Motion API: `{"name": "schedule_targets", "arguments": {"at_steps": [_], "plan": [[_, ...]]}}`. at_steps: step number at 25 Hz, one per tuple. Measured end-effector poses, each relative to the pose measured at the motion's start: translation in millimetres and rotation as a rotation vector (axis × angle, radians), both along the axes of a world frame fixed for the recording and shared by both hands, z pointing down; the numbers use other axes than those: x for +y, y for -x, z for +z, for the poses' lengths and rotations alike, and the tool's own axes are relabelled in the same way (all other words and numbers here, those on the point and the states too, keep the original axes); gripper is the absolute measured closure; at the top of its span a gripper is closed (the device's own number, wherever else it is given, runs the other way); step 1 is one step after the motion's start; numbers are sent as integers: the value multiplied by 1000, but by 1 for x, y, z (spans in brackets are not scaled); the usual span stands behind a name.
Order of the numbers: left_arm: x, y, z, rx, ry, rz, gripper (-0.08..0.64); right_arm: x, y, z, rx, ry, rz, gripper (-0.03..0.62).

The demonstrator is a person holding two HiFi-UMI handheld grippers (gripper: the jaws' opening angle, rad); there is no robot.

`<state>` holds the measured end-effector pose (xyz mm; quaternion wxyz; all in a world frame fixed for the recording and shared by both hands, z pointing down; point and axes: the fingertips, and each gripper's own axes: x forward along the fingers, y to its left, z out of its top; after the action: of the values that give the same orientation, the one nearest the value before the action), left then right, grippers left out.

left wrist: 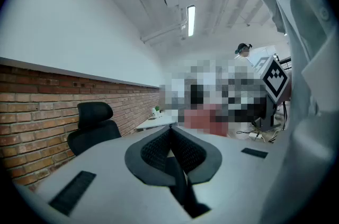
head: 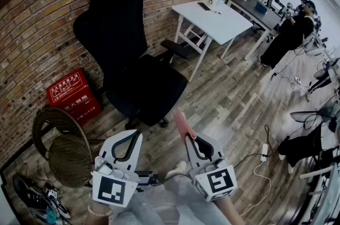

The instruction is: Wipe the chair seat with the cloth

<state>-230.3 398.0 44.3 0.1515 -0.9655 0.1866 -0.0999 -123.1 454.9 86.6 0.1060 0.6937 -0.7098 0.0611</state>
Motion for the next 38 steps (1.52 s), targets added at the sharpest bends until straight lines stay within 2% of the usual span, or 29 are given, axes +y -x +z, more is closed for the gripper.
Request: {"name": "schedule_targets", "arguments": {"at_steps": [17,26,32,38], "plan": [[-5,2,0,3,1,-2,541,-3,1,0,-25,-14,7,537],[-22,-4,5,9,14,-15,541,-12,-9,13,-35,30,27,537],[-40,-27,14,1,26,-49,541,-31,-37,19,-28,28,1,537],[-74,-68,18,-14,22,-77,541,-70,-75,25,-37,35,-37,537]]}}
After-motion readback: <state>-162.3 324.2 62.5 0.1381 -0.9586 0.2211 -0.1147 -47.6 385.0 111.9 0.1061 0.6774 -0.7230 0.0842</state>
